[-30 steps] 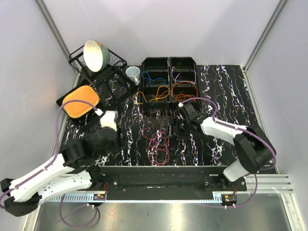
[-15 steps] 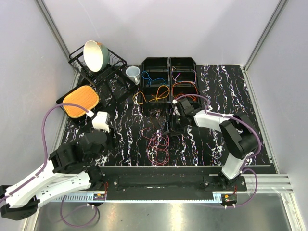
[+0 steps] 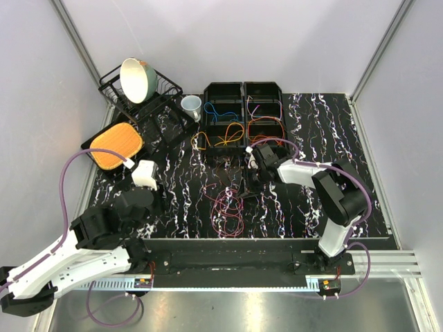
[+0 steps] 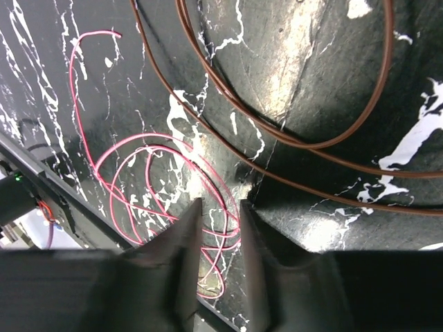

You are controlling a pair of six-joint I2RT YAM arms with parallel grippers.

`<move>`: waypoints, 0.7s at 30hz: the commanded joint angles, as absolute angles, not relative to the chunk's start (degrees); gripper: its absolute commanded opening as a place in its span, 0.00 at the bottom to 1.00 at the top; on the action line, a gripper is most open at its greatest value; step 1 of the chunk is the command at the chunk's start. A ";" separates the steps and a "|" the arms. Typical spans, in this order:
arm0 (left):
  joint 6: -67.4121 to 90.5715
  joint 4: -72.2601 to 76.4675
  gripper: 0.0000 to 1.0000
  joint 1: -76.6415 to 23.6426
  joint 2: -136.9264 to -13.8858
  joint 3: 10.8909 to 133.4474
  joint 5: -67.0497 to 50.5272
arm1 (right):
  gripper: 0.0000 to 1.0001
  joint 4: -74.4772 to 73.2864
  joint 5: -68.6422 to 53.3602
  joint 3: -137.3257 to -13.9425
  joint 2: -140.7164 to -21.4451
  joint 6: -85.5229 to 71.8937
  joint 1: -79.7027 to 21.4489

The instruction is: Untangle the cables

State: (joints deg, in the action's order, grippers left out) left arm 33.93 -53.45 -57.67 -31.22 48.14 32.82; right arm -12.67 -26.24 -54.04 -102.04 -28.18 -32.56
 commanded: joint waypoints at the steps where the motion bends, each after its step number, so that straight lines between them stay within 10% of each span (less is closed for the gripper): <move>1: 33.13 -51.24 0.48 -57.48 -31.20 48.08 34.37 | 0.24 -10.99 -25.84 -53.61 -102.92 -27.33 -32.43; 5: 33.13 -51.33 0.47 -57.48 -31.03 48.08 34.45 | 0.00 -11.25 -26.89 -55.19 -101.26 -28.64 -32.43; 21: 33.31 -51.42 0.46 -57.39 -30.50 47.99 34.63 | 0.00 -26.10 -19.88 -91.73 -84.73 -30.77 -31.64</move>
State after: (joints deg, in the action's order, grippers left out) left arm 33.91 -53.45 -57.67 -31.16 48.16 33.01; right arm -21.41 -26.26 -81.93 -87.29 -32.16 -32.45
